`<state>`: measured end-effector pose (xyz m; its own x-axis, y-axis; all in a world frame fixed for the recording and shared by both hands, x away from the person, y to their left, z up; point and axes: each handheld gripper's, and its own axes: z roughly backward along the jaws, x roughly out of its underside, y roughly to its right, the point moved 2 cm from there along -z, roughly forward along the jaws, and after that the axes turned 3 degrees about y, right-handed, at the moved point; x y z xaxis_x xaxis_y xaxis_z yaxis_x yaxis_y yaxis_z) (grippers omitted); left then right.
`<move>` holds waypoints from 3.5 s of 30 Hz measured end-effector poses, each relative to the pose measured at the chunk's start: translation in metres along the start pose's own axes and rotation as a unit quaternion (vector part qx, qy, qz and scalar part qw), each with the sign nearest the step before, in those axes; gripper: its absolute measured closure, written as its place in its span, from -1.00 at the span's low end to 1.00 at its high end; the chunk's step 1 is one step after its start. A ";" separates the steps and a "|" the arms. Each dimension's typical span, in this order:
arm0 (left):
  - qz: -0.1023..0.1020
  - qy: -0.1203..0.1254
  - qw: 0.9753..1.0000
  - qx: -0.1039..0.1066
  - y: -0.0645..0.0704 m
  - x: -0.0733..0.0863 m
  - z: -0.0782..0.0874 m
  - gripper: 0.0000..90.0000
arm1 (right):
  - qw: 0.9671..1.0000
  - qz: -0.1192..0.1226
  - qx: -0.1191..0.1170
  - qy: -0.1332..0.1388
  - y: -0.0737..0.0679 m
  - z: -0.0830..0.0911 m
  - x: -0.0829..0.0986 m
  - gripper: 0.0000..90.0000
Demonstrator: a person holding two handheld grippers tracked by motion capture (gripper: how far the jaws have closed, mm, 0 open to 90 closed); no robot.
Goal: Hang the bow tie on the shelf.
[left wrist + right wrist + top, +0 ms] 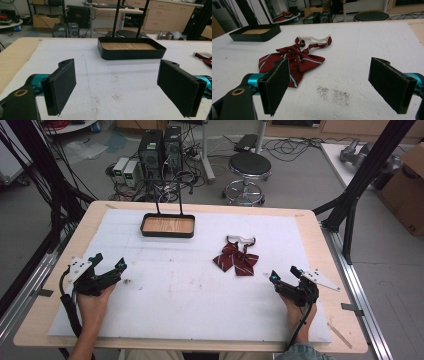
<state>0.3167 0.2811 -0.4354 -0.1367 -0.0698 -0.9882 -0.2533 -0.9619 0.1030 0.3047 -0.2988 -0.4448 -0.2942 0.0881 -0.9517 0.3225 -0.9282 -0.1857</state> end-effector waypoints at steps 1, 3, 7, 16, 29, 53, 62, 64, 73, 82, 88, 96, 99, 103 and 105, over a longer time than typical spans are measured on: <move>0.001 0.002 1.000 0.001 0.000 0.000 0.000 -0.65 | 1.000 0.000 0.000 0.000 0.000 0.000 0.000 -0.63; 0.001 0.002 1.000 0.003 0.000 0.000 0.000 -0.65 | 1.000 0.000 -0.002 0.001 0.000 0.000 0.000 -0.63; -0.006 0.000 1.000 0.005 0.002 0.000 -0.003 -0.65 | 1.000 0.004 -0.004 0.002 0.000 0.000 0.000 -0.63; -0.007 0.002 1.000 0.004 0.002 0.000 -0.001 -0.65 | 1.000 -0.002 -0.007 -0.004 -0.001 0.000 0.001 -0.62; -0.007 0.001 1.000 0.012 0.003 0.001 -0.003 -0.65 | 0.998 0.028 -0.051 -0.039 -0.007 -0.018 -0.008 -0.62; -0.014 -0.008 0.999 0.035 0.011 0.004 -0.011 -0.65 | 0.991 0.088 -0.084 -0.052 -0.031 -0.105 -0.055 -0.44; -0.011 -0.007 0.999 0.038 0.010 0.004 -0.009 -0.65 | 0.979 0.118 -0.070 -0.148 -0.040 -0.154 -0.032 -0.43; -0.010 -0.008 0.999 0.039 0.011 0.004 -0.010 -0.65 | 0.974 0.127 -0.065 -0.177 -0.041 -0.159 -0.026 -0.41; -0.011 -0.009 0.999 0.043 0.013 0.005 -0.012 -0.64 | 0.964 0.133 -0.064 -0.222 -0.043 -0.170 -0.017 -0.19; -0.014 -0.010 0.999 0.047 0.015 0.005 -0.013 -0.64 | 0.959 0.145 -0.092 -0.224 -0.053 -0.173 -0.017 0.57; -0.014 -0.010 0.999 0.047 0.015 0.005 -0.013 -0.64 | 0.955 0.179 -0.086 -0.218 -0.060 -0.174 -0.019 0.67; -0.011 -0.010 0.999 0.049 0.016 0.005 -0.013 -0.64 | 0.958 0.220 -0.088 -0.162 -0.088 -0.180 -0.034 0.68; -0.012 -0.010 0.999 0.051 0.016 0.005 -0.013 -0.64 | 0.958 0.231 -0.092 -0.142 -0.101 -0.183 -0.041 0.68; -0.012 -0.010 0.999 0.052 0.016 0.005 -0.014 -0.64 | 0.957 0.242 -0.094 -0.129 -0.115 -0.188 -0.048 0.68; -0.012 -0.009 0.999 0.052 0.017 0.005 -0.014 -0.64 | 0.958 0.244 -0.093 -0.122 -0.120 -0.190 -0.053 0.68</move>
<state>0.3249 0.2611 -0.4406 -0.1472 -0.0409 -0.9883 -0.3548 -0.9305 0.0914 0.4524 -0.1237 -0.4189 -0.2617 -0.4475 -0.8551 0.6227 -0.7552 0.2047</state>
